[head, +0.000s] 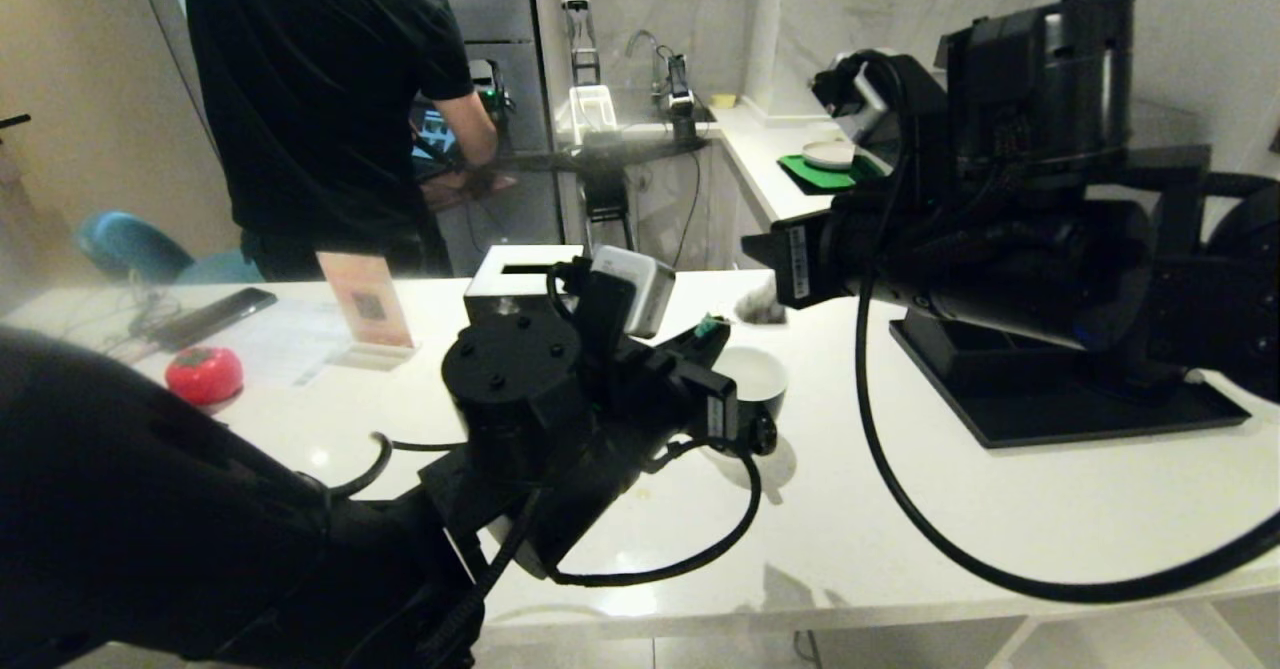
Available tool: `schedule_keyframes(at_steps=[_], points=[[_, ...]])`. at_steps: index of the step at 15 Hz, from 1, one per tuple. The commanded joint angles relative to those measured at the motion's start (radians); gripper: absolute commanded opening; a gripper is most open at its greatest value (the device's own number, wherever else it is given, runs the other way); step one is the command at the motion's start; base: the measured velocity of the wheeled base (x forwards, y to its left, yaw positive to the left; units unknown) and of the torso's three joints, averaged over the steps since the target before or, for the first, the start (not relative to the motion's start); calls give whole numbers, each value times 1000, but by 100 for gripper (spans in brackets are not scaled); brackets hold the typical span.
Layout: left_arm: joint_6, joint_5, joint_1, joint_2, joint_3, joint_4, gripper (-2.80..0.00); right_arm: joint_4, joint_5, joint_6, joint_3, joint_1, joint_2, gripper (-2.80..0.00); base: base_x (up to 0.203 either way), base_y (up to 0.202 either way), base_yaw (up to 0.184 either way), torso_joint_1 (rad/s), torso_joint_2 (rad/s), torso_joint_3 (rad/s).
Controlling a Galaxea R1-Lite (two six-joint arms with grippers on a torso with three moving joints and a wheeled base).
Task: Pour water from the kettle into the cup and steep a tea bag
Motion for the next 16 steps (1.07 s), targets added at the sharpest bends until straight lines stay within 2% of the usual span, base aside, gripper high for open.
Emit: schedule_keyframes(at_steps=[1,12,16], points=[[-1,2,1,1,0,-7,-280,-1,-2,0,-3,0,-2,0,0,0,0,0,0,0],[-1,2,-1,-4,0,-9,-280,5,-5,-1,2,0,-39,0,0,0,0,0,0,0],[-1,2,-1,-7,1,-9,-280,10,-40,0,18,-5,-74,0,0,0,0,0,0,0]])
